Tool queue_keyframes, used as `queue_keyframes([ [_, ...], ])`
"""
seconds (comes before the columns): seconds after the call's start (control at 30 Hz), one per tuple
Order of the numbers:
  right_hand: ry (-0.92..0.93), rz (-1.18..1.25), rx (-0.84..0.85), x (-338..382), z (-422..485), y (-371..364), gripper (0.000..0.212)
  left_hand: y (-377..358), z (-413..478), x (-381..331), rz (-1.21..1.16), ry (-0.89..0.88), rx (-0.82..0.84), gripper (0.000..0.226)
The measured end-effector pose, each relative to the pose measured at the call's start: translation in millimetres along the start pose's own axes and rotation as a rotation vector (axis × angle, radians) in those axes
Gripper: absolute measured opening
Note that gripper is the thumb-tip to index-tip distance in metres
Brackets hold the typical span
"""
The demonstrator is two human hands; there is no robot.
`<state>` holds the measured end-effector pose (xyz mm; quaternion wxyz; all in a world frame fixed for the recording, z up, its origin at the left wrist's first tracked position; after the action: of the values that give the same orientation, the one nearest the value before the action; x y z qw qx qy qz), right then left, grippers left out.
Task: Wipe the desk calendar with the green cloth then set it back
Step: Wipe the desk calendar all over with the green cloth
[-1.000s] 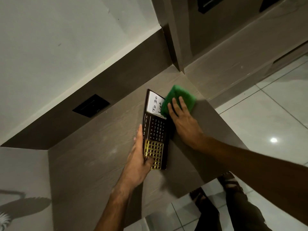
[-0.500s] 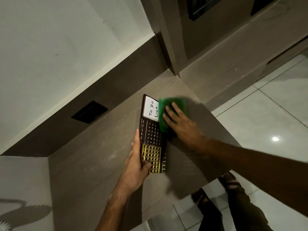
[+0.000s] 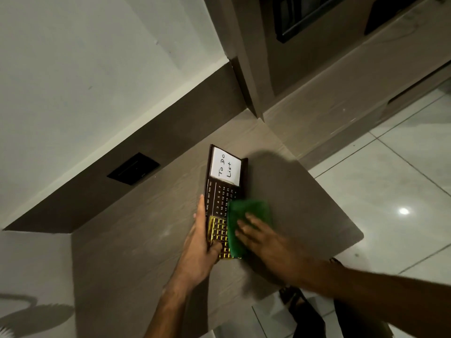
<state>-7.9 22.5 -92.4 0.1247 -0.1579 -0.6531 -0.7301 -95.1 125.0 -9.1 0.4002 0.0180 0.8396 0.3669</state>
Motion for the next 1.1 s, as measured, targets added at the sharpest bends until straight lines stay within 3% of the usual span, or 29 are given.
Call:
queue_keyframes([
  [0.1,0.093,0.222,0.059,6,-31,0,0.074,0,0,0,-0.007,0.010,-0.005,0.112],
  [0.17,0.022,0.392,-0.037,-10,-28,24,0.073,0,0,0,-0.009,0.013,-0.010,0.112],
  [0.3,-0.122,0.449,-0.226,-25,7,59,0.068,0,0,1,-0.025,0.011,-0.017,0.113],
  [0.43,0.063,0.249,-0.118,-9,45,46,0.091,1,0,0,0.006,0.010,-0.016,0.113],
  [0.57,0.103,0.062,-0.115,-40,69,46,0.085,2,-1,1,0.016,0.005,-0.004,0.111],
  [0.73,-0.185,-0.023,-0.090,-107,74,44,0.079,1,-2,-3,0.001,0.021,-0.026,0.112],
  [0.87,-0.131,-0.090,-0.003,-88,65,21,0.075,1,-2,-3,-0.005,0.017,-0.009,0.113],
  [1.1,-0.447,-0.259,-0.152,-150,136,85,0.063,-1,-1,-3,-0.002,0.009,0.002,0.110],
])
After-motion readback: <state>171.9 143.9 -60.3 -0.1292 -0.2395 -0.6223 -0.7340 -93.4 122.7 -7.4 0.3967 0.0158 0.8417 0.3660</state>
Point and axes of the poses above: each hand's wrist, its own z-axis towards the middle knuckle, its own y-axis out of the back of the hand, x = y × z, the point moved 7 cm from there along z, towards the middle knuckle, and after that the axes turned 6 degrees about -y, right-handed, at the moved point
